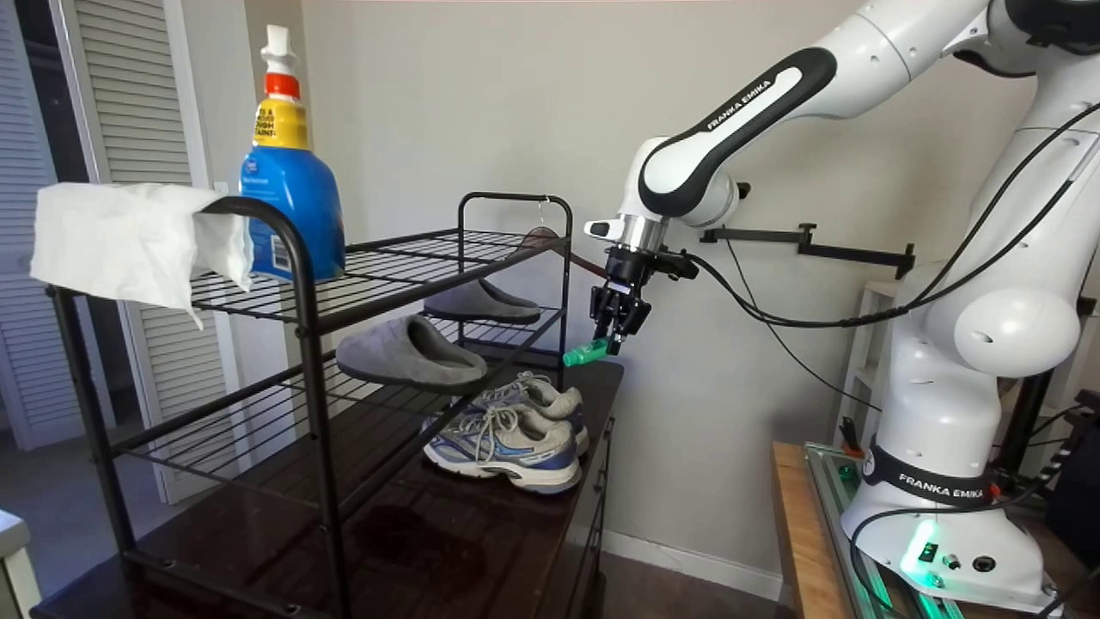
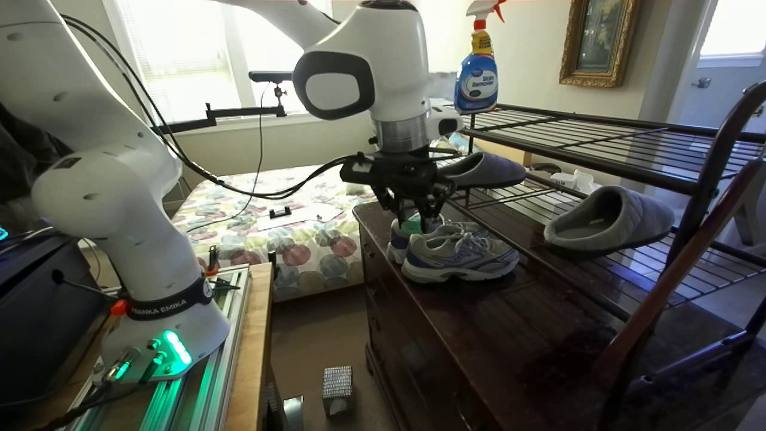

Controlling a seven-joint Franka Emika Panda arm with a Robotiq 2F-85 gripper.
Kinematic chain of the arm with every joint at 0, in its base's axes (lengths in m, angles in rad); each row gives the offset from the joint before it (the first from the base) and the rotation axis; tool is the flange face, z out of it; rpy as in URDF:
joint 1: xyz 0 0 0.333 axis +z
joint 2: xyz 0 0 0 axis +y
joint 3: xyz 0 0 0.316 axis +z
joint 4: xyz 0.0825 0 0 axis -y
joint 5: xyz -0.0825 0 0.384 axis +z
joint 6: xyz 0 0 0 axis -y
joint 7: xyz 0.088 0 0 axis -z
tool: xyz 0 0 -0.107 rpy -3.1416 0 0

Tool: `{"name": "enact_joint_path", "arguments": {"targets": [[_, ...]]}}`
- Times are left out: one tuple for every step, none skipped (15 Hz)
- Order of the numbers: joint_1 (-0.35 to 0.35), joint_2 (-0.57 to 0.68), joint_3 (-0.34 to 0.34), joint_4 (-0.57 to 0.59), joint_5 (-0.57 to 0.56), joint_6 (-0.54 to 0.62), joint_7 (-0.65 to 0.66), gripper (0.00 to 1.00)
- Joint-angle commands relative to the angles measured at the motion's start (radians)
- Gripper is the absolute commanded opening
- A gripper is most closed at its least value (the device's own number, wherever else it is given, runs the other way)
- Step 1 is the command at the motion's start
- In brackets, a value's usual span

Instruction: Put the green object in the sneakers

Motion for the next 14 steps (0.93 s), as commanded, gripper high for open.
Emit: {"name": "enact_joint_path", "arguments": {"targets": [[0.002, 0.026, 0.076, -0.016, -0.147, 0.135, 0.155, 0.18], [0.005, 0.029, 0.090, -0.021, -0.179, 0.173, 0.191, 0.18], [0.004, 0.034, 0.101, -0.025, -0.213, 0.203, 0.228, 0.18], [0.010, 0.035, 0.103, -0.027, -0.236, 0.210, 0.232, 0.18], [0.021, 0.037, 0.098, -0.031, -0.247, 0.217, 0.215, 0.18], [0.023, 0.038, 0.093, -0.039, -0.272, 0.227, 0.191, 0.18], [0.027, 0.038, 0.084, -0.042, -0.284, 0.226, 0.166, 0.18], [0.042, 0.035, 0.068, -0.048, -0.260, 0.231, 0.129, 0.18], [0.055, 0.028, 0.053, -0.052, -0.224, 0.227, 0.101, 0.18], [0.043, 0.041, 0.070, -0.030, -0.250, 0.202, 0.159, 0.43], [0.047, 0.041, 0.062, -0.031, -0.248, 0.202, 0.146, 0.43], [0.049, 0.040, 0.058, -0.031, -0.247, 0.202, 0.138, 0.43], [0.050, 0.040, 0.056, -0.031, -0.247, 0.202, 0.134, 0.18], [0.018, 0.046, 0.090, -0.031, -0.332, 0.212, 0.214, 0.18]]}}
